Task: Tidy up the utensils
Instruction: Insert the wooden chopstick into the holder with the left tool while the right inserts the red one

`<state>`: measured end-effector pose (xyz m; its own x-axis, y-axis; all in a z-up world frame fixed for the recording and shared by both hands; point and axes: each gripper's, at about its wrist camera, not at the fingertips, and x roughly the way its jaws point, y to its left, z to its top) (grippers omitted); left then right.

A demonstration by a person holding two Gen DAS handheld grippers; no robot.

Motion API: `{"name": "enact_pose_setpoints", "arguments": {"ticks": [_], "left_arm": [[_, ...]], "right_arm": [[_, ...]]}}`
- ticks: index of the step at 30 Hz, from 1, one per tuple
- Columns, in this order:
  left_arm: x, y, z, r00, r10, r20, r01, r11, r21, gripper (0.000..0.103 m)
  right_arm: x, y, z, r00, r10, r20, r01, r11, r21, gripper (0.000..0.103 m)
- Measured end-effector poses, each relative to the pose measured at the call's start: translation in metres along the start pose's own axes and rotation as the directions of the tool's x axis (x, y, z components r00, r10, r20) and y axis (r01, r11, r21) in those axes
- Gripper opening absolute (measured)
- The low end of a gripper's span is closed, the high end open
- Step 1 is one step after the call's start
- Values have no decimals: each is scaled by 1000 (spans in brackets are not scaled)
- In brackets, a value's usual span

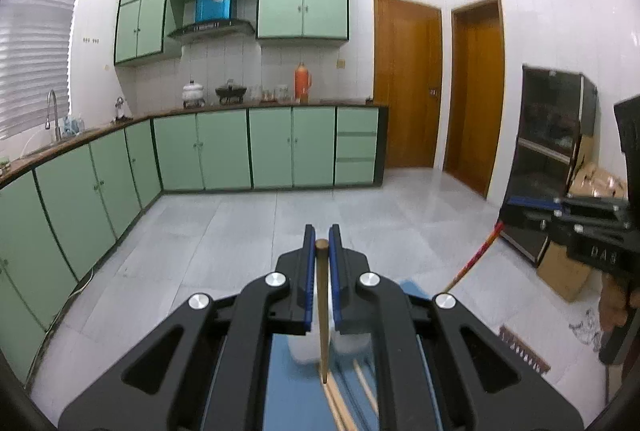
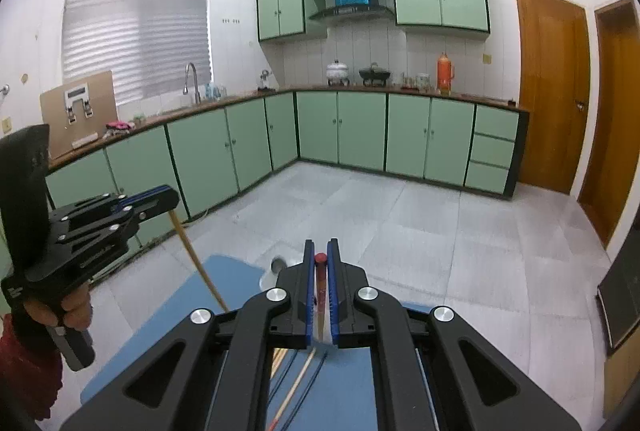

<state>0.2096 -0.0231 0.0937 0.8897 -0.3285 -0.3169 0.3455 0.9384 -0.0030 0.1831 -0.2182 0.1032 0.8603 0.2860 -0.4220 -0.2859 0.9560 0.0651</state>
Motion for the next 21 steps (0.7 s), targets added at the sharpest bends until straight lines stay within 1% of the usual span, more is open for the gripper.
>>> {"name": "enact_pose_setpoints", "arguments": {"ticks": [4, 6, 9, 11, 15, 16, 21], "left_arm": [[19, -2, 29, 998, 9, 64, -9, 1000, -7, 6], [28, -5, 38, 996, 15, 83, -15, 1000, -5, 6], [48, -10, 44, 994, 34, 99, -35, 999, 8, 6], [65, -12, 41, 995, 41, 96, -42, 999, 14, 6], [100, -13, 24, 997, 56, 59, -57, 998, 27, 6], [111, -14, 17, 998, 58, 37, -59, 998, 29, 6], [141, 1, -9, 997, 63, -46, -62, 998, 10, 6]], "right_arm": [[9, -4, 22, 1000, -2, 27, 2, 1000, -2, 6], [19, -6, 31, 1000, -2, 30, 2, 1000, -3, 6], [37, -11, 35, 1000, -9, 21, 9, 1000, -8, 6], [52, -12, 35, 1000, -17, 12, 17, 1000, -10, 6], [86, -17, 26, 1000, -11, -27, 11, 1000, 12, 6], [96, -19, 22, 999, -9, -40, 10, 1000, 19, 6], [128, -25, 1, 996, -1, -86, 4, 999, 38, 6]]}}
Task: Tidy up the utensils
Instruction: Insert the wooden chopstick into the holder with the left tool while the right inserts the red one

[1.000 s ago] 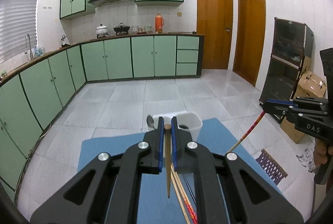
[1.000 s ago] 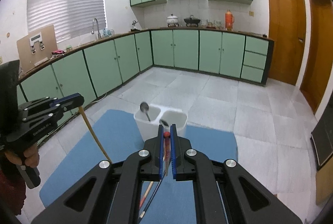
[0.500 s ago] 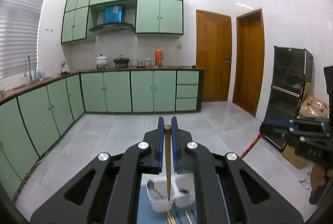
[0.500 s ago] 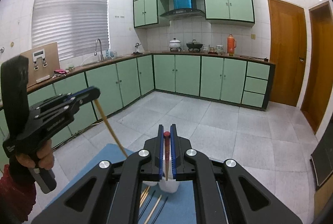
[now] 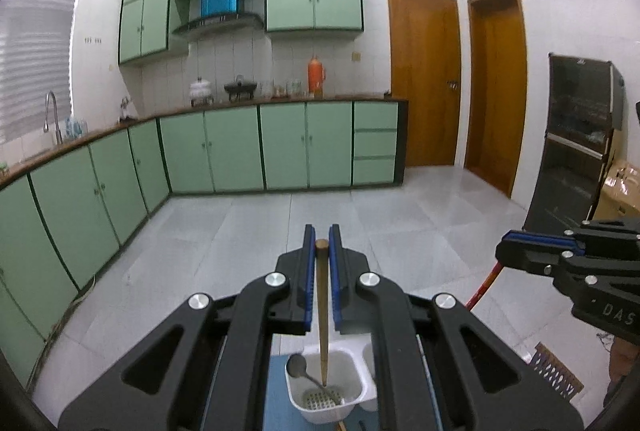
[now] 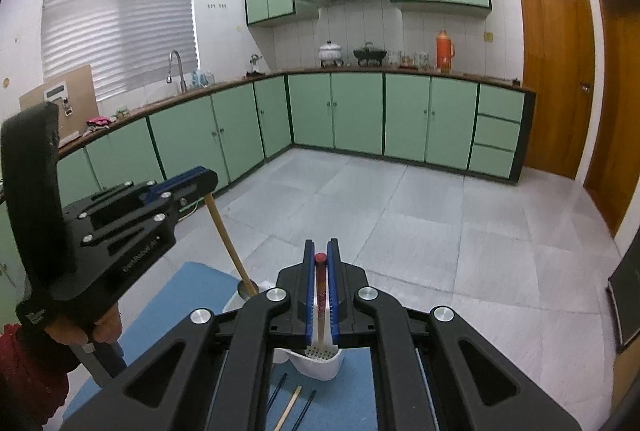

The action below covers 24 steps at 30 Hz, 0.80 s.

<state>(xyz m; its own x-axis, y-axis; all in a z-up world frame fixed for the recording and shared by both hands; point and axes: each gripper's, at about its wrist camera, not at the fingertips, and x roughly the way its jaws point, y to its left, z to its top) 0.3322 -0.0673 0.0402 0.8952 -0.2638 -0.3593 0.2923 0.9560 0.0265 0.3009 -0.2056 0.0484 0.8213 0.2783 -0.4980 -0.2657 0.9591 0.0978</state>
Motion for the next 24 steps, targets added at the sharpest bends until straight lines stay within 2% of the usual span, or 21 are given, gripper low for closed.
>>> {"name": "enact_pose_setpoints", "arguments": {"ticks": [12, 15, 17, 19, 21, 23, 24], "left_arm": [[21, 29, -35, 995, 0, -102, -1, 1000, -18, 9], [20, 37, -36, 994, 1, -112, -5, 1000, -28, 20], [14, 43, -35, 995, 8, -104, -13, 999, -46, 35], [6, 49, -34, 996, 11, -93, -17, 998, -60, 42], [-2, 53, -33, 996, 18, -83, -24, 997, -70, 48], [-10, 56, -32, 997, 24, -74, -30, 996, -80, 59], [-14, 57, -32, 997, 28, -69, -33, 996, -85, 63]], "right_arm": [[33, -3, -31, 997, -18, -80, 19, 1000, 12, 6], [32, -7, -35, 996, -29, -87, 31, 999, 24, 8], [28, -10, -34, 996, -31, -86, 33, 999, 31, 12], [20, -14, -35, 996, -42, -72, 45, 998, 42, 27], [11, -20, -35, 997, -53, -58, 56, 997, 56, 36], [4, -25, -35, 997, -60, -44, 62, 996, 64, 47], [-1, -27, -36, 997, -66, -36, 68, 995, 68, 55]]}}
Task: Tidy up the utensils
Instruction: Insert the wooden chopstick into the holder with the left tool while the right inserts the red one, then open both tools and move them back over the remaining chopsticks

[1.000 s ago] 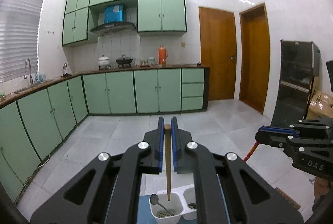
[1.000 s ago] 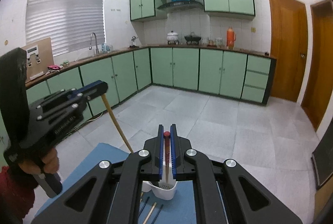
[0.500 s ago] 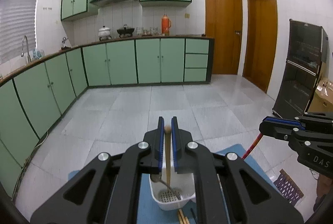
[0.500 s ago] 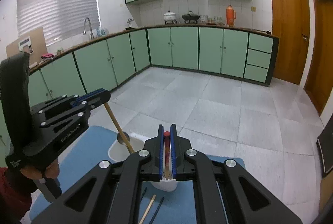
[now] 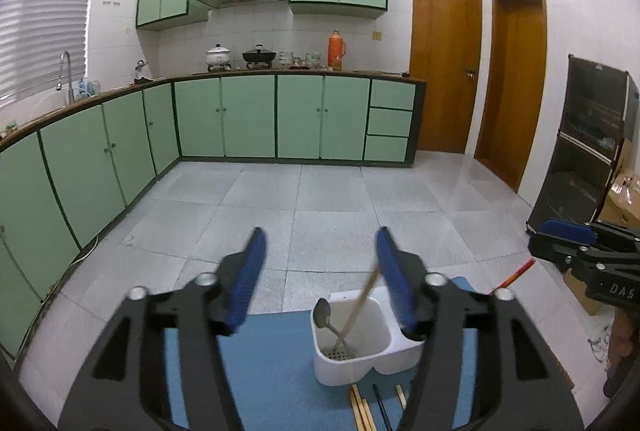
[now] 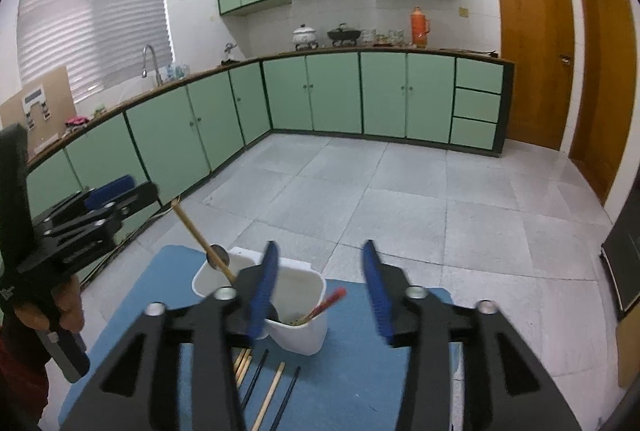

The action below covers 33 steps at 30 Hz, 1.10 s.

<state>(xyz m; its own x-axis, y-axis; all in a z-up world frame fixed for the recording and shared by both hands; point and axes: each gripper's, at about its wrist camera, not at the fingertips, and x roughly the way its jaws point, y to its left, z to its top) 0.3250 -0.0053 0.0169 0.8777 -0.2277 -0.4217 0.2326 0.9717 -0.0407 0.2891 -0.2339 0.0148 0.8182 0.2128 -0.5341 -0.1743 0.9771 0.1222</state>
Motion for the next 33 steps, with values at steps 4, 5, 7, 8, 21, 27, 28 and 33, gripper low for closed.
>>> {"name": "enact_pose_setpoints", "arguments": {"ticks": [4, 5, 7, 8, 21, 27, 28, 33], "left_arm": [[-24, 2, -8, 1000, 7, 24, -7, 1000, -14, 79], [-30, 2, -11, 1000, 11, 27, -11, 1000, -18, 83], [-41, 2, -19, 999, 18, 31, -17, 999, -27, 87], [-45, 1, -22, 999, 21, 31, -20, 999, -32, 89], [-91, -11, -136, 988, 86, -131, -86, 996, 4, 95], [-96, -9, -188, 966, 114, -230, -114, 993, 15, 95], [-97, -7, -196, 962, 120, -247, -120, 993, 14, 95], [-101, -3, -224, 945, 135, -299, -140, 990, 5, 95]], "right_arm": [[-19, -7, -11, 1000, -11, 25, 11, 1000, 18, 71], [-23, -7, -16, 1000, -15, 27, 14, 1000, 21, 76], [-32, -6, -27, 999, -24, 33, 23, 1000, 19, 85], [-36, -4, -34, 999, -29, 37, 28, 999, 16, 87], [-66, 20, -147, 993, -114, -39, 114, 993, -8, 97], [-57, 34, -203, 982, -128, -137, 128, 992, -13, 97], [-57, 37, -210, 981, -131, -143, 130, 991, -17, 97], [-52, 48, -245, 972, -138, -189, 140, 990, -7, 97]]}}
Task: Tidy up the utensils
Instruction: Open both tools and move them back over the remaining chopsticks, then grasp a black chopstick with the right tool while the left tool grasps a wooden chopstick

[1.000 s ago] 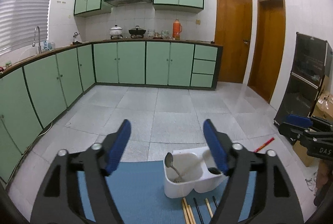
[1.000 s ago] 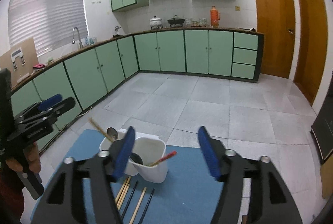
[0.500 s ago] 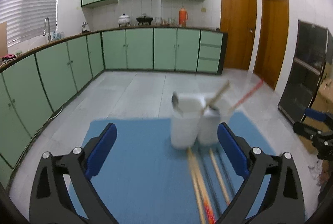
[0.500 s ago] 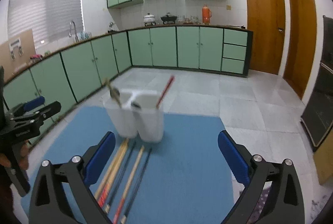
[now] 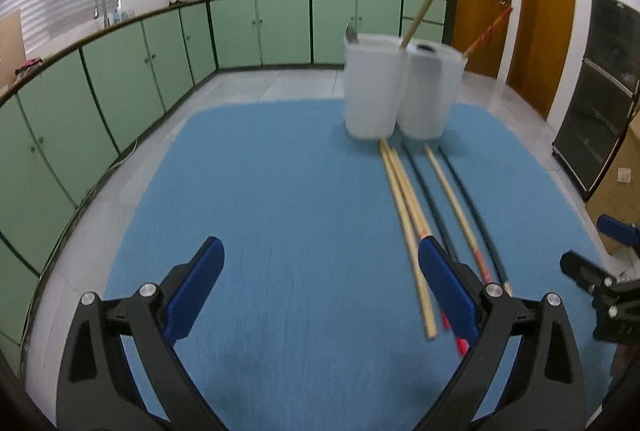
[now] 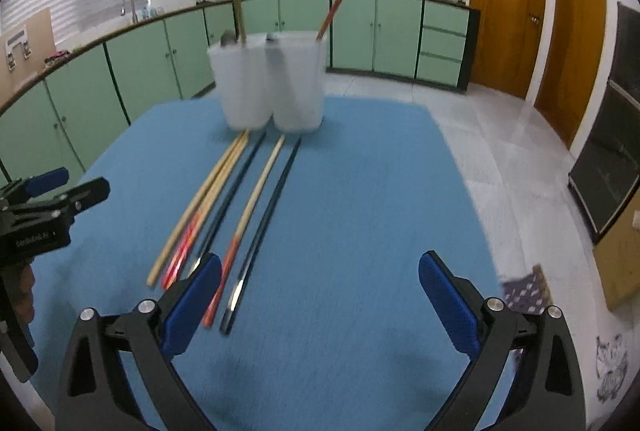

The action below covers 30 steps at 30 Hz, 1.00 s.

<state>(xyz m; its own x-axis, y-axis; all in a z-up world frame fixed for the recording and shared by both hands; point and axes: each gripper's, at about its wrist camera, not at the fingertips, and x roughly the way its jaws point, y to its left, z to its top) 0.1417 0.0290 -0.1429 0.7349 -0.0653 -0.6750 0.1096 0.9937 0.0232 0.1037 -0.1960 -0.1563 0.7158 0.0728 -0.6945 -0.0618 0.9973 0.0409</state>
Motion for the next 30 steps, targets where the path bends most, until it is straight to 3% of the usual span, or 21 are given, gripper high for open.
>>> {"name": "enact_pose_setpoints", "arguments": {"ticks": [3, 10, 15, 23, 26, 27, 30], "left_arm": [[1, 0, -13, 1000, 0, -28, 0, 1000, 3, 95], [5, -5, -29, 998, -3, -57, 4, 1000, 18, 95], [5, -7, -36, 998, -9, -69, 10, 1000, 25, 95], [7, -12, -39, 997, -29, -78, 31, 999, 26, 95], [8, -16, -40, 995, -48, -84, 50, 998, 25, 95], [10, -17, -39, 994, -59, -91, 61, 998, 22, 95], [12, -23, -41, 990, -89, -110, 92, 995, 26, 94]], "right_arm": [[2, 9, -18, 1000, -7, -18, 7, 1000, -4, 92], [11, 24, -32, 996, 48, -75, -45, 998, 39, 58], [17, 38, -35, 992, 81, -97, -78, 997, 29, 39], [20, 50, -38, 994, 64, -90, -64, 998, -5, 26], [20, 53, -37, 994, 66, -92, -68, 997, -23, 17], [20, 54, -37, 993, 68, -93, -71, 997, -24, 9], [20, 50, -37, 993, 73, -97, -74, 997, -7, 8]]}}
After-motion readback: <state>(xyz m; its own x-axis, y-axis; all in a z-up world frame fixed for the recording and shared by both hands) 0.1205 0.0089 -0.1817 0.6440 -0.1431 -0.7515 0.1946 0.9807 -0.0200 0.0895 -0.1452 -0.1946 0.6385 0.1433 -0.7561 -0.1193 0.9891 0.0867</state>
